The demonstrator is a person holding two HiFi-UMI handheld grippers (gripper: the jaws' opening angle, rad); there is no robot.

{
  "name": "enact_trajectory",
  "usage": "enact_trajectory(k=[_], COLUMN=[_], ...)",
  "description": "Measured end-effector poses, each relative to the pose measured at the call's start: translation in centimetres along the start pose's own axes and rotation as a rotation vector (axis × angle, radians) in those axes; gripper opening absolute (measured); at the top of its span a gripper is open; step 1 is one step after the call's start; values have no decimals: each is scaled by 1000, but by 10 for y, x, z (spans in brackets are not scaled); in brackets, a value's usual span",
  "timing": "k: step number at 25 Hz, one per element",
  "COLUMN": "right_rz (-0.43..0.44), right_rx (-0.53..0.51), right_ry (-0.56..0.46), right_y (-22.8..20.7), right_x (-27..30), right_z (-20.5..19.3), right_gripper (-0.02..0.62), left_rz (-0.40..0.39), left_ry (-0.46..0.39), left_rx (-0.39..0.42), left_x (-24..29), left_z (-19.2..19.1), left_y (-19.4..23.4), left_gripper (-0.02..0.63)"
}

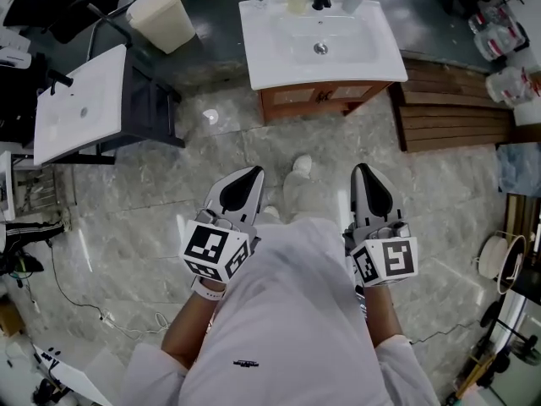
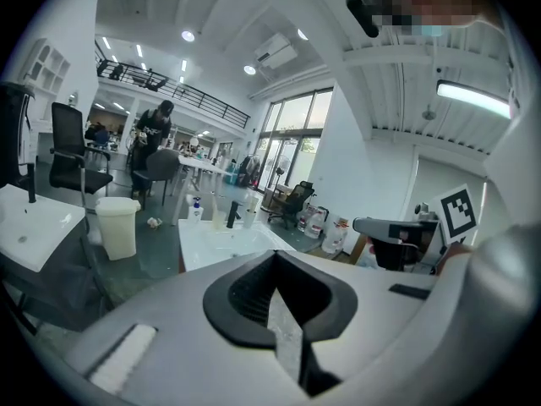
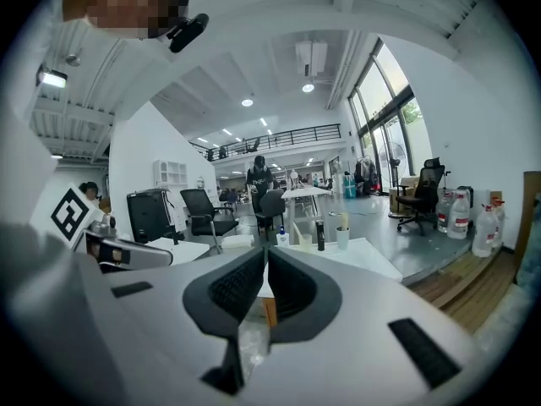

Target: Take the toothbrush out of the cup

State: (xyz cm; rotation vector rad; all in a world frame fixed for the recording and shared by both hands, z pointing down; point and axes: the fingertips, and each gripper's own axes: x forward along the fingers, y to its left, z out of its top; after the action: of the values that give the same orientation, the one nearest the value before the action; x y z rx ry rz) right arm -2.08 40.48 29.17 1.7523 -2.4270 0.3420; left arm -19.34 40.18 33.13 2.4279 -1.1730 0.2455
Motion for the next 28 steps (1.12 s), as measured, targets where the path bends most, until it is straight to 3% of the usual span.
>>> enact_trajectory(k=[9,20,28], right_rz=[4,66,37], right_rx=[27,-50,-35], right_ry=[32,28,46], right_y=[-66,-183,-213], right_x=[101,272,336], right_z=[-1,59,81], right_gripper=[14,14,14], left_rz=[20,97,122], left_ry=[44,80,42], left_rx=[-14,-49,-55], left_x=[103,276,322], left_z=[26,122,161], left_y=[50,122,154], left_gripper=[5,5,5])
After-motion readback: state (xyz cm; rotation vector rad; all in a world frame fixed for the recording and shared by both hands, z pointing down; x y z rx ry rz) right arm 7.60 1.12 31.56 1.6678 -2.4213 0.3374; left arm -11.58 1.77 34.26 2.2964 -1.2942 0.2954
